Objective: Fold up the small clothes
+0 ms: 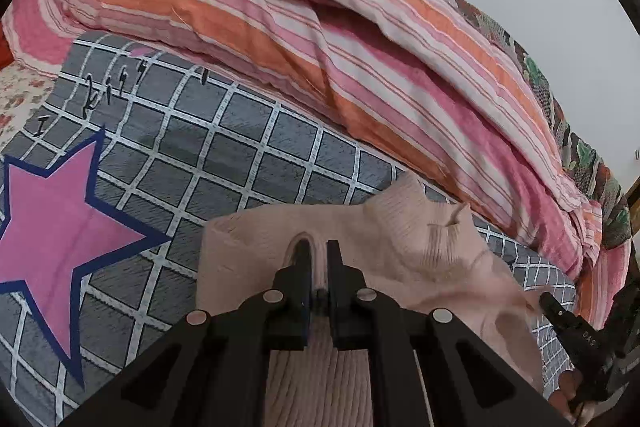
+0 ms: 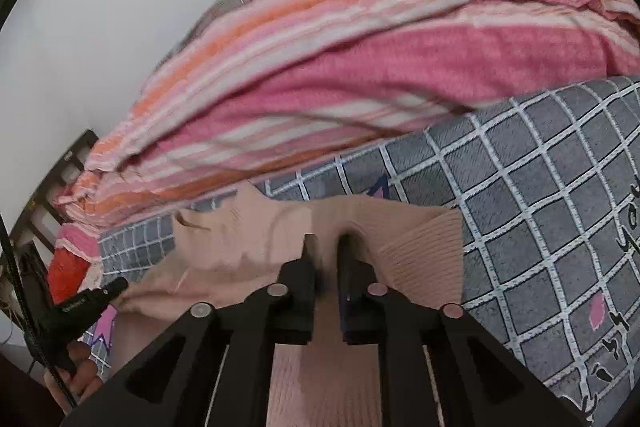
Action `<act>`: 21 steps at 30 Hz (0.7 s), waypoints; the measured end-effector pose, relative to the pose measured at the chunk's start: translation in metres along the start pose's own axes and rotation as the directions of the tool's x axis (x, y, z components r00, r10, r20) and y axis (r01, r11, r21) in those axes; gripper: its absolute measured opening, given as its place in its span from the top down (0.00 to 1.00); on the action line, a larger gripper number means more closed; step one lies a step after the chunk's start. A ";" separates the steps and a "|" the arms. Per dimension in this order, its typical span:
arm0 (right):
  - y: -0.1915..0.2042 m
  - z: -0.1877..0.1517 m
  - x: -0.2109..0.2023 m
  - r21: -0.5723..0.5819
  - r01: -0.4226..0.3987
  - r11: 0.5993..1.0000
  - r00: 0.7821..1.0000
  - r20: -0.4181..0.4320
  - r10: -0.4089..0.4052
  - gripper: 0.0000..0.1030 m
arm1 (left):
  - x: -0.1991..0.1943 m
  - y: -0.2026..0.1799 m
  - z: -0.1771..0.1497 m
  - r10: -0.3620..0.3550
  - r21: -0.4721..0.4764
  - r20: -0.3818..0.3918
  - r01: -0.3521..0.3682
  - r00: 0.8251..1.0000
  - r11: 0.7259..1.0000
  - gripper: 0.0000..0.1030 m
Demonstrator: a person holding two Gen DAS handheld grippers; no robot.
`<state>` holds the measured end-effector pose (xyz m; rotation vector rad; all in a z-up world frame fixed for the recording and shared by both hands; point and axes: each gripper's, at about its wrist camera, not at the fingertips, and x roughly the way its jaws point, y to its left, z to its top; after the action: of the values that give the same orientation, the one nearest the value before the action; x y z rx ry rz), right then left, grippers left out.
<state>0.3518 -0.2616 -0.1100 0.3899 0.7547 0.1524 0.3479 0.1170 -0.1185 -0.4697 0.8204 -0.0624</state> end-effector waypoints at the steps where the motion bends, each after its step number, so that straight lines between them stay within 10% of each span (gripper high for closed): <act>1: 0.000 -0.001 -0.001 -0.003 -0.004 1.000 1.000 0.001 0.004 0.87 | -0.001 0.000 0.000 -0.008 0.003 -0.005 0.008 1.000 1.000 0.89; 4: 0.003 -0.008 -0.011 -0.034 -0.004 0.999 1.000 0.000 0.004 0.79 | -0.012 0.001 -0.005 -0.010 0.022 0.023 0.009 1.000 1.000 0.66; 21: -0.014 -0.111 -0.115 -0.173 0.018 0.985 0.996 -0.084 -0.033 0.55 | -0.102 0.036 -0.100 -0.088 0.051 -0.015 0.088 0.996 0.995 0.48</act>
<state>0.1922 -0.2734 -0.1152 0.2102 0.8253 0.2097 0.2020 0.1347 -0.1220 -0.4569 0.8090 -0.1679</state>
